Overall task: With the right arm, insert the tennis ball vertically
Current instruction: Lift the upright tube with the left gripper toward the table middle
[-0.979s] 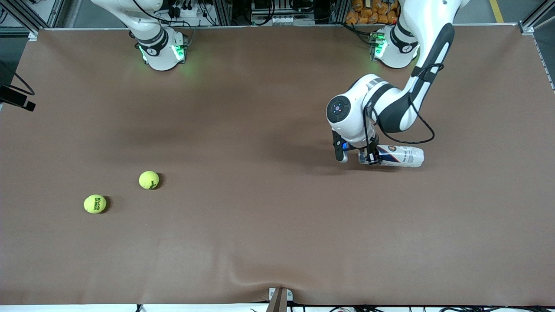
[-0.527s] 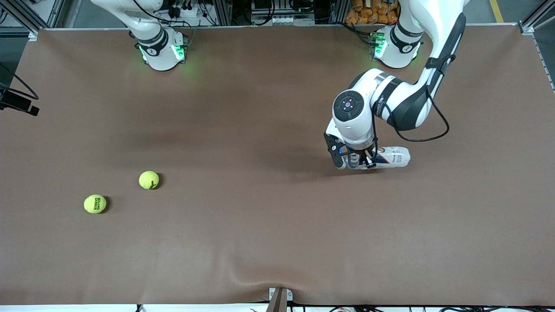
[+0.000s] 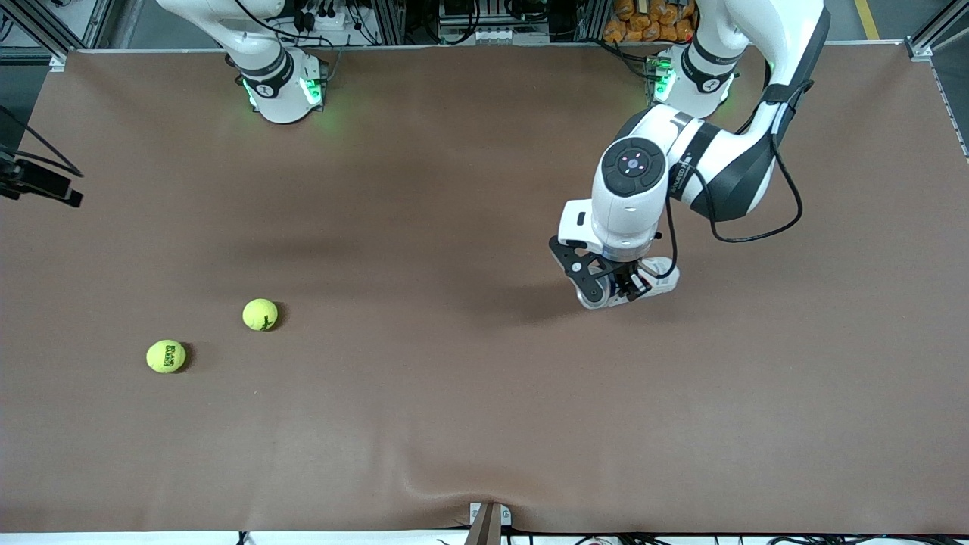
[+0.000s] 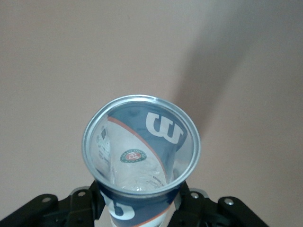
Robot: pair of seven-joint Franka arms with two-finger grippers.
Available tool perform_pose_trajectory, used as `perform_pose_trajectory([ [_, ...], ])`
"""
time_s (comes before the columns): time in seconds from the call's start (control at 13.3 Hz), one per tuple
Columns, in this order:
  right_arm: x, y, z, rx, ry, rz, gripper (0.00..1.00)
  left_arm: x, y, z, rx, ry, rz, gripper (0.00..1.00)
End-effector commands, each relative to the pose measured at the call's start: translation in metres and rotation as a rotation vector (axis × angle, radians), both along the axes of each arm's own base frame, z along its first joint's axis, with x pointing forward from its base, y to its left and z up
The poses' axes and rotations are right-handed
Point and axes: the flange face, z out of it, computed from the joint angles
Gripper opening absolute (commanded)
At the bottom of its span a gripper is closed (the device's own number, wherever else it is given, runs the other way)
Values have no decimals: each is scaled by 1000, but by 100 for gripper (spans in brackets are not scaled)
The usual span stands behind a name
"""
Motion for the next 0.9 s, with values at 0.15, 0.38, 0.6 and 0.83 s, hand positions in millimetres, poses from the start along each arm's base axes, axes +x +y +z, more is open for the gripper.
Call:
perform_pose_trajectory([
  [0.15, 18, 61, 2, -10, -45, 69, 100, -7, -45, 28, -168, -90, 196, 57],
  [0.38, 27, 92, -8, -17, -48, 41, 100, -17, -79, 29, -272, -149, 309, 56],
  [0.6, 59, 119, -74, -32, 13, 64, 100, -26, -110, 35, -380, -191, 392, 56],
  [0.83, 90, 134, -161, -49, 67, 92, 100, -33, -141, 23, -524, -231, 450, 56],
])
